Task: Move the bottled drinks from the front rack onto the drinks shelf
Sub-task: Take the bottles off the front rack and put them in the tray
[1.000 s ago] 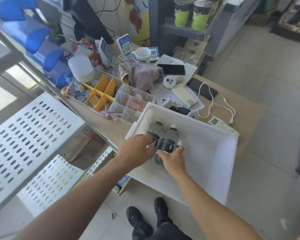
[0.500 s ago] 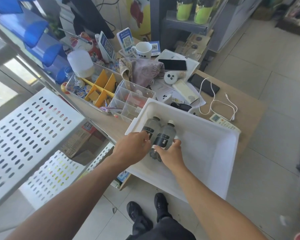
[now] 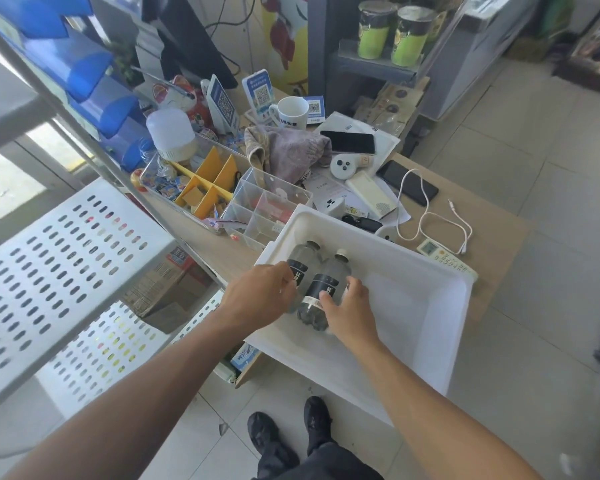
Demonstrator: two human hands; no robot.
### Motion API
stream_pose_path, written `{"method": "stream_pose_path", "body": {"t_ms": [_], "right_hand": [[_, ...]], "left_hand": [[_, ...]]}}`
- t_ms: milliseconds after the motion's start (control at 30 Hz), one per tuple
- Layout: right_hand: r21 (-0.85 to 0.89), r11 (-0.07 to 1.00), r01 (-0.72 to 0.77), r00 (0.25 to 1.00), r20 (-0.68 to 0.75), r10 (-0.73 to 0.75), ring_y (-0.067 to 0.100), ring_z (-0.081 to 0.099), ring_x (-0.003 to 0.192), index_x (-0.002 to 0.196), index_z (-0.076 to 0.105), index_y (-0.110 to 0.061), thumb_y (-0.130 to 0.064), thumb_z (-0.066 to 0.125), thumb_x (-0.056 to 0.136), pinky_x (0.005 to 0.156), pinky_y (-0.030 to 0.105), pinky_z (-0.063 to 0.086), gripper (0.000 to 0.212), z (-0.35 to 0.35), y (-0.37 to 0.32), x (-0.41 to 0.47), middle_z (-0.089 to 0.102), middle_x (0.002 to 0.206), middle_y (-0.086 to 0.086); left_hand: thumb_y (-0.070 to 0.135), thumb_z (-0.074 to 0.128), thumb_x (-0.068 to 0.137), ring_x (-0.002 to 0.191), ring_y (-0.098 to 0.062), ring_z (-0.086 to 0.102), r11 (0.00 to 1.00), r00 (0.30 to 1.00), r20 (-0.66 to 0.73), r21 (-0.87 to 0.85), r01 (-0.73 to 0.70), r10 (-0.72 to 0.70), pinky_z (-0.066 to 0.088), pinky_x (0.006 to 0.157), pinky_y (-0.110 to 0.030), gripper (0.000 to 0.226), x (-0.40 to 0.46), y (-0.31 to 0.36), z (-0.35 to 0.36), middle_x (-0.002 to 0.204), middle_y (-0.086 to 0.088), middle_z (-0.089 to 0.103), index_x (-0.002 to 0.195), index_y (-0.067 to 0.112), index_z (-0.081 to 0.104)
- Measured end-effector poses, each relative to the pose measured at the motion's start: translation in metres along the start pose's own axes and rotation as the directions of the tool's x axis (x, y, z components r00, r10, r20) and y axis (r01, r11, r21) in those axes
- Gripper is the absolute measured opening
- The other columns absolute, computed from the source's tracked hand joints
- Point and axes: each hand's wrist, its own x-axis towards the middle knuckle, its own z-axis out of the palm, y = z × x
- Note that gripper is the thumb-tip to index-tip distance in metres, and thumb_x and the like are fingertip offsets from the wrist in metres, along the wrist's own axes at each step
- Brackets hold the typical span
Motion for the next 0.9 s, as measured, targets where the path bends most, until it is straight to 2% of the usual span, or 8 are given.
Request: {"method": "stream_pose_path", "body": {"t_ms": [133,267,367,500,667,767,900], "right_hand": [[-0.121,0.976,0.183,0.983,0.001,-0.184,0.025,0.046,0.123,0.136,0.045,-0.008,-0.038,0.060,0.093,0.100,0.035,0.041,0.055,-0.024,-0.028,0.002,0.047,0.134,0.010],[-0.170,0.891,0.422,0.906,0.041,-0.421,0.018,0.049,0.110,0.130,0.049,-0.013,-0.039,0.055,0.095,0.088,0.028,0.042,0.045,-0.052,-0.085,0.004,0.049,0.119,-0.001],[-0.191,0.783,0.592,0.802,0.051,-0.595,0.014,0.049,0.105,0.128,0.049,-0.019,-0.039,0.054,0.094,0.081,0.028,0.042,0.039,-0.069,-0.133,0.005,0.049,0.116,-0.004],[-0.227,0.575,0.786,0.601,0.059,-0.797,0.011,0.053,0.096,0.129,0.051,-0.015,-0.037,0.054,0.096,0.075,0.026,0.046,0.039,-0.087,-0.201,-0.005,0.053,0.118,-0.001],[-0.202,0.384,0.901,0.400,0.043,-0.915,0.012,0.060,0.091,0.128,0.053,-0.019,-0.036,0.056,0.095,0.075,0.033,0.057,0.037,-0.095,-0.278,-0.023,0.061,0.112,-0.001],[-0.148,0.293,0.945,0.305,0.063,-0.950,0.011,0.060,0.095,0.131,0.052,-0.016,-0.034,0.056,0.096,0.080,0.031,0.054,0.040,-0.089,-0.324,-0.039,0.062,0.116,0.000],[-0.094,0.208,0.974,0.217,0.104,-0.971,0.008,0.060,0.097,0.134,0.050,-0.018,-0.034,0.055,0.096,0.081,0.026,0.048,0.041,-0.066,-0.372,-0.055,0.061,0.120,-0.005]], "left_hand": [[0.035,0.044,0.101,0.082,-0.011,0.063,0.998,0.997,-0.080,-0.066,0.008,-0.013,0.056,0.070,-0.029,0.025,0.001,0.004,-0.020,0.100,0.008,0.068,0.112,0.024,0.063],[0.032,0.048,0.100,0.083,-0.011,0.063,0.990,0.972,-0.232,-0.144,0.000,-0.033,0.057,0.075,-0.031,0.022,-0.001,0.006,-0.055,0.101,0.008,0.070,0.111,0.022,0.065],[0.032,0.050,0.099,0.081,-0.013,0.063,0.989,0.923,-0.380,-0.146,0.002,-0.058,0.057,0.075,-0.035,0.020,-0.008,0.003,-0.090,0.095,0.007,0.069,0.108,0.022,0.065],[0.035,0.052,0.098,0.077,-0.013,0.062,0.993,0.833,-0.544,-0.110,0.042,-0.096,0.057,0.072,-0.037,0.019,-0.031,-0.004,-0.141,0.088,0.011,0.064,0.105,0.023,0.065],[0.036,0.054,0.096,0.077,-0.013,0.063,0.991,0.701,-0.700,-0.095,0.094,-0.134,0.053,0.072,-0.031,0.019,-0.065,-0.019,-0.197,0.084,0.015,0.060,0.106,0.024,0.066],[0.037,0.054,0.095,0.077,-0.010,0.061,0.984,0.624,-0.762,-0.103,0.148,-0.174,0.044,0.068,-0.027,0.017,-0.085,-0.035,-0.227,0.084,0.016,0.062,0.103,0.028,0.066],[0.037,0.053,0.093,0.076,-0.011,0.062,0.976,0.557,-0.806,-0.116,0.182,-0.199,0.052,0.072,-0.034,0.016,-0.109,-0.068,-0.254,0.078,0.017,0.060,0.100,0.029,0.065]]}}
